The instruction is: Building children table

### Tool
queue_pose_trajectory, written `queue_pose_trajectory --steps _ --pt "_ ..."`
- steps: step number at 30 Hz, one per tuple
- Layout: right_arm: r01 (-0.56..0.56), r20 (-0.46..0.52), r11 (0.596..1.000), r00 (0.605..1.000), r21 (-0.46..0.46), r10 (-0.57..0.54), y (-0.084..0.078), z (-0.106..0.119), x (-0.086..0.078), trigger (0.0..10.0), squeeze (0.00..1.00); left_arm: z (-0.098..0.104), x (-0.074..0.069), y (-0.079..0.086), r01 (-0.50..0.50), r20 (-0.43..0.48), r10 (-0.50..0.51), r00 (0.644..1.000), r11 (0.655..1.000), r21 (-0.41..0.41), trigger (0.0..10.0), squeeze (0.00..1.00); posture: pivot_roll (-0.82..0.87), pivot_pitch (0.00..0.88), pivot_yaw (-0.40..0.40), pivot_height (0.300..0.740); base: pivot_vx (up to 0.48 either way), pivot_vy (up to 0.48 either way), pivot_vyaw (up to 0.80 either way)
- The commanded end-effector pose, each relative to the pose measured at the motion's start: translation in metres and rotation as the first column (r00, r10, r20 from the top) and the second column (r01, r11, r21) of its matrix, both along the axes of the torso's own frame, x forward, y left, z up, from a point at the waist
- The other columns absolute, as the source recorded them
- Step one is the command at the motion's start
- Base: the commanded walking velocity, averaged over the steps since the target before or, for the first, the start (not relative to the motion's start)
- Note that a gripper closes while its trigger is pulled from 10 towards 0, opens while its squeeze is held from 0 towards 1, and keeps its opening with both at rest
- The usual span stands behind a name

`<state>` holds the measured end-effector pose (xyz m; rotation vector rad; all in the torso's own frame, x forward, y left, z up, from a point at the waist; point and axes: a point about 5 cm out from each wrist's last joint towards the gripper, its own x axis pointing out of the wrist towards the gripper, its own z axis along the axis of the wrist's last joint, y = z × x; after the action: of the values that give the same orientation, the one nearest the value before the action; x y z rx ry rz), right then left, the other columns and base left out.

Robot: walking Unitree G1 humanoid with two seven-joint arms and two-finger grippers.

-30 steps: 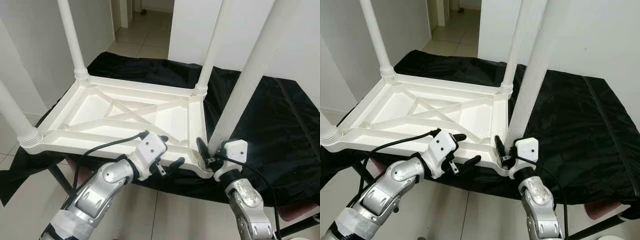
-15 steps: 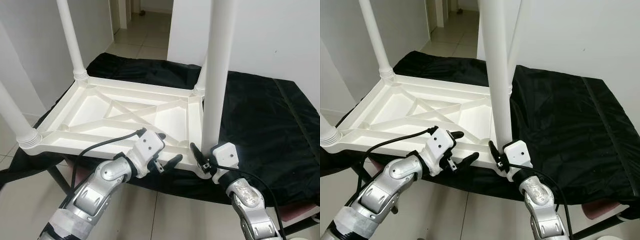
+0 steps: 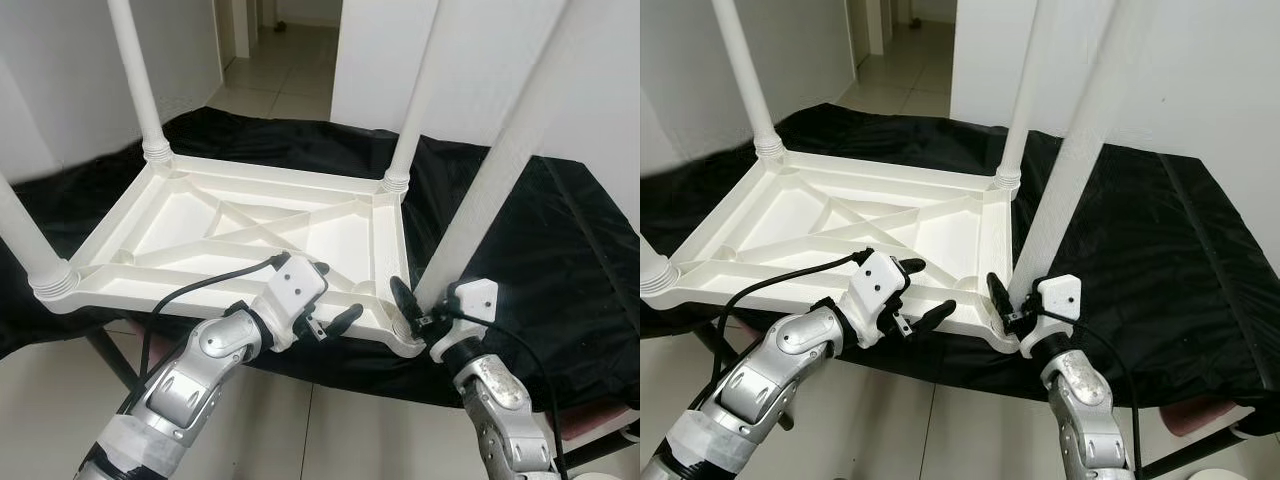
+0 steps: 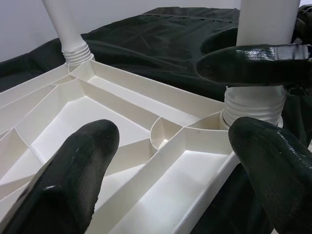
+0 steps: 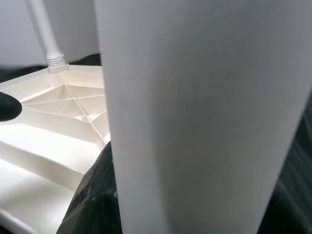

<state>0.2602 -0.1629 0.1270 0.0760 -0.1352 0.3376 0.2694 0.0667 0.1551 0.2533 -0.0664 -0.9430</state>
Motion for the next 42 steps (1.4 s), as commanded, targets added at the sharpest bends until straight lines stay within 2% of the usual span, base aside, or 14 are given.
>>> queue_pose_trajectory --steps 1,7,11,13,18,23,32,35,38,39,42 --pt "0.005 -0.084 1.000 0.996 0.016 -0.003 0.000 -0.013 0.002 10.0 0.00 0.005 -0.001 -0.002 0.041 0.013 -0.042 0.999 0.999 0.010 10.0 0.00 -0.01 0.039 -0.035 0.740 0.000 0.000 0.00" --pt "0.005 -0.101 0.999 0.995 0.037 -0.001 -0.001 -0.013 0.003 10.0 0.00 0.006 0.000 -0.001 0.036 0.013 -0.036 0.999 0.999 0.010 10.0 0.00 -0.01 0.037 -0.038 0.740 0.000 0.000 0.00" --pt "-0.001 -0.036 1.000 0.999 -0.031 0.000 -0.001 -0.011 -0.001 10.0 0.00 0.006 0.000 -0.001 0.033 0.015 -0.033 0.999 0.999 0.008 10.0 0.00 0.00 0.039 -0.044 0.740 0.000 0.000 0.00" --pt "-0.004 0.044 0.994 0.999 -0.105 0.009 0.001 -0.010 -0.007 10.0 0.00 0.007 0.001 0.000 0.026 0.014 -0.026 1.000 1.000 0.003 10.0 0.00 0.00 0.039 -0.047 0.740 0.000 0.000 0.00" --pt "0.030 0.076 0.992 0.997 -0.125 -0.021 -0.001 -0.015 -0.016 10.0 0.00 0.007 0.000 0.000 0.024 0.013 -0.024 1.000 1.000 -0.001 10.0 0.00 0.00 0.039 -0.047 0.740 0.000 0.000 0.00" --pt "0.053 0.061 0.991 0.997 -0.120 -0.046 -0.004 -0.020 -0.017 10.0 0.00 0.007 0.001 0.000 0.025 0.013 -0.025 1.000 1.000 -0.002 10.0 0.00 -0.01 0.040 -0.038 0.740 0.000 0.000 0.00" --pt "0.028 0.065 0.984 0.998 -0.176 -0.016 -0.009 -0.027 -0.014 10.0 0.00 0.008 0.002 -0.001 0.031 0.017 -0.031 0.999 1.000 -0.002 10.0 0.00 -0.01 0.040 -0.037 0.740 0.000 0.000 0.00" --pt "-0.031 0.038 0.986 0.999 -0.162 0.037 -0.004 -0.031 -0.011 10.0 0.00 0.009 0.002 -0.002 0.032 0.020 -0.032 0.999 0.999 -0.002 10.0 0.00 -0.01 0.038 -0.036 0.740 0.000 0.000 0.00" --pt "-0.035 0.034 0.986 0.999 -0.161 0.041 -0.003 -0.031 -0.011 10.0 0.00 0.009 0.002 -0.002 0.032 0.020 -0.032 0.999 0.999 -0.002 10.0 0.00 -0.01 0.038 -0.036 0.740 0.000 0.000 0.00" --pt "-0.083 -0.042 0.988 0.996 -0.129 0.078 0.001 -0.037 -0.009 10.0 0.00 0.009 0.002 -0.002 0.032 0.022 -0.032 0.999 1.000 -0.002 10.0 0.00 -0.01 0.034 -0.042 0.740 0.000 0.000 0.00" --pt "-0.110 -0.083 0.986 0.991 -0.121 0.100 0.003 -0.040 -0.008 10.0 0.00 0.010 0.002 -0.002 0.030 0.022 -0.030 0.999 1.000 -0.002 10.0 0.00 -0.01 0.035 -0.043 0.740 0.000 0.000 0.00"
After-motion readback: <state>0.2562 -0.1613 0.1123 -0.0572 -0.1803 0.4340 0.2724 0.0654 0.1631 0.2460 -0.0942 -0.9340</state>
